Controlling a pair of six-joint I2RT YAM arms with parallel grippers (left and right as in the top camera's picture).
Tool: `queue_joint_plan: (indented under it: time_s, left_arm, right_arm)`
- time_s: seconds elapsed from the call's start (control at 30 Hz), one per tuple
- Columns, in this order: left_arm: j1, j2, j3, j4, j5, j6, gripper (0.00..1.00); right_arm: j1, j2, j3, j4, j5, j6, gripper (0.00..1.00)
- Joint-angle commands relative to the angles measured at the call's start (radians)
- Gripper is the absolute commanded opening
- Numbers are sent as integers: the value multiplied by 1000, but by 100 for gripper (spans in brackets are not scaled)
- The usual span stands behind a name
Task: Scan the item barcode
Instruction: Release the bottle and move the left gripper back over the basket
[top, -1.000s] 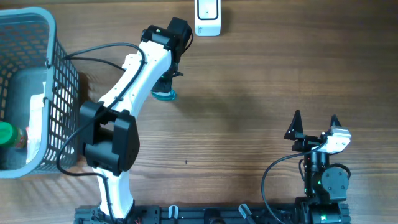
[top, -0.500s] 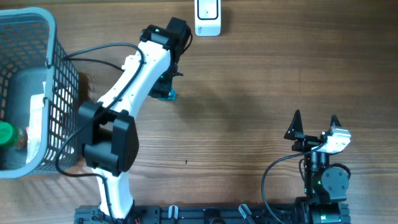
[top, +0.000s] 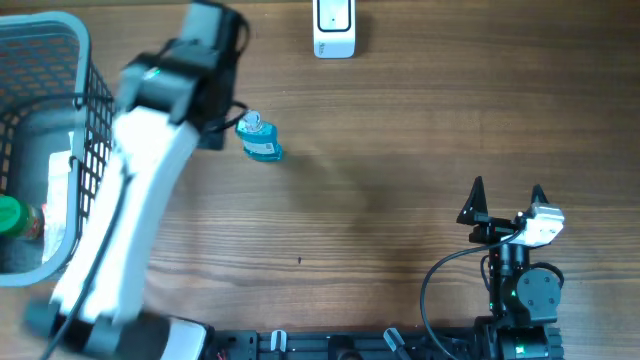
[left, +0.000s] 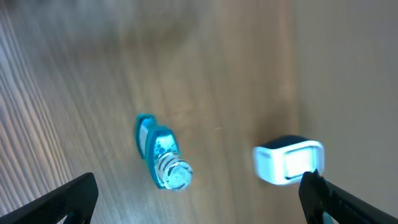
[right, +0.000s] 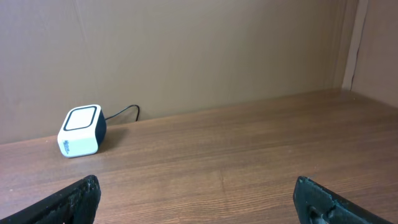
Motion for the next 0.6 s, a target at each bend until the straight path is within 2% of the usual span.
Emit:
queue_joint_plan:
  time_s: [0.0, 0.1, 0.17, 0.27, 0.43, 0.47, 0.5, 0.57]
  left_arm:
    - [121, -212, 22, 0, -88, 233, 100]
    - [310, -338, 22, -9, -106, 369, 100]
    - [439, -380, 22, -32, -98, 415, 100]
    - [684, -406, 22, -79, -27, 523, 100]
    - [963, -337, 20, -84, 122, 727, 100]
    - [1041, -277, 20, -67, 148, 836, 100]
    - [1085, -219, 20, -50, 145, 916, 100]
    - [1115, -166, 20, -43, 145, 969, 100]
  right_arm:
    - [-3, -3, -1, 5, -16, -18, 100]
    - [-3, -3, -1, 5, -16, -18, 100]
    - [-3, -3, -1, 5, -16, -17, 100]
    - [-3, -3, -1, 5, -16, -17, 100]
    - [-3, -3, -1, 5, -16, -18, 100]
    - [-3, -3, -1, 5, -16, -18, 100]
    - [-3, -3, -1, 5, -16, -17, 100]
    - [-3, -3, -1, 5, -16, -18, 100]
